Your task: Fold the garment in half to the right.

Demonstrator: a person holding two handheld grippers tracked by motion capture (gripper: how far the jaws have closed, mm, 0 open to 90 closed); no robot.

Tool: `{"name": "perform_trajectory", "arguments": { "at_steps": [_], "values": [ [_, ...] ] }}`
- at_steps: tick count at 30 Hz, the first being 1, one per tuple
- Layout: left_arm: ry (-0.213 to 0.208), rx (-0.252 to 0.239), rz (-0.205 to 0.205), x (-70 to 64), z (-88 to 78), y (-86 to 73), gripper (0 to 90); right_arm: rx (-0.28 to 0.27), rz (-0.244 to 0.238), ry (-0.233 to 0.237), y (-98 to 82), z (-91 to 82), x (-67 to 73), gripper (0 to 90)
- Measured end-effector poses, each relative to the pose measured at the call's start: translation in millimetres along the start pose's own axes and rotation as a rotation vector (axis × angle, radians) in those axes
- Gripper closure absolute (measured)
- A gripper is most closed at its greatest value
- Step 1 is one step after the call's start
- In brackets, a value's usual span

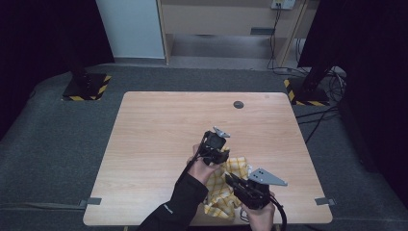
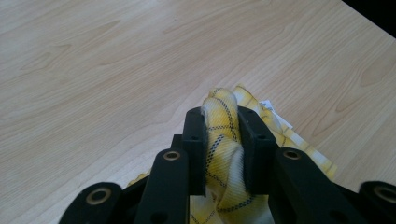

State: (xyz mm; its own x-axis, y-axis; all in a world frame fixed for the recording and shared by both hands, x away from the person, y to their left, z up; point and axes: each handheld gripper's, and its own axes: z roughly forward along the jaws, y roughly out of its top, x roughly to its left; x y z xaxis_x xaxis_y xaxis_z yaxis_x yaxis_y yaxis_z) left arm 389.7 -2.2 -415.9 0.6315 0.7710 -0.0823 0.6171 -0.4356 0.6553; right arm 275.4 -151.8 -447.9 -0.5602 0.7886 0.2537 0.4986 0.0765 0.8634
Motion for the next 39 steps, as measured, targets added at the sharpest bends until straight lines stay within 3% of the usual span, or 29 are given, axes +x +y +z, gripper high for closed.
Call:
{"name": "perform_trajectory", "arguments": {
  "at_steps": [9, 15, 21, 23, 27, 33, 36, 39],
  "values": [
    [-0.011, 0.005, 0.030, -12.3, 22.7, -0.5, 73.3, 0.031, 0.026, -0.037, -10.2, -3.6, -14.4, 82.4],
    [-0.054, -0.015, 0.045, -17.1, 36.4, -3.9, 70.1, 0.055, 0.049, -0.058, -18.7, -6.1, -23.3, 82.2],
    [-0.084, -0.024, 0.051, -16.1, 45.4, -7.1, 52.3, 0.088, 0.073, -0.075, -29.2, -3.7, -32.0, 82.2],
    [-0.100, -0.041, 0.044, -12.3, 43.7, -7.5, 47.5, 0.090, 0.083, -0.090, -31.1, -2.1, -37.3, 82.2],
    [-0.066, -0.074, 0.039, -2.4, 34.7, -9.8, 40.6, 0.091, 0.111, -0.119, -34.2, 3.1, -50.9, 82.1],
    [-0.056, -0.088, 0.009, 22.2, 21.1, -25.9, 35.9, 0.081, 0.094, -0.125, -30.0, 3.2, -50.9, 80.4],
    [-0.049, -0.068, 0.002, 34.7, 17.9, -40.5, 34.2, 0.087, 0.090, -0.164, -28.6, 2.9, -52.0, 74.7],
    [-0.024, -0.032, -0.001, 45.0, 21.1, -54.0, 32.9, 0.109, 0.077, -0.239, -29.4, 2.8, -53.7, 64.4]
  ]
}}
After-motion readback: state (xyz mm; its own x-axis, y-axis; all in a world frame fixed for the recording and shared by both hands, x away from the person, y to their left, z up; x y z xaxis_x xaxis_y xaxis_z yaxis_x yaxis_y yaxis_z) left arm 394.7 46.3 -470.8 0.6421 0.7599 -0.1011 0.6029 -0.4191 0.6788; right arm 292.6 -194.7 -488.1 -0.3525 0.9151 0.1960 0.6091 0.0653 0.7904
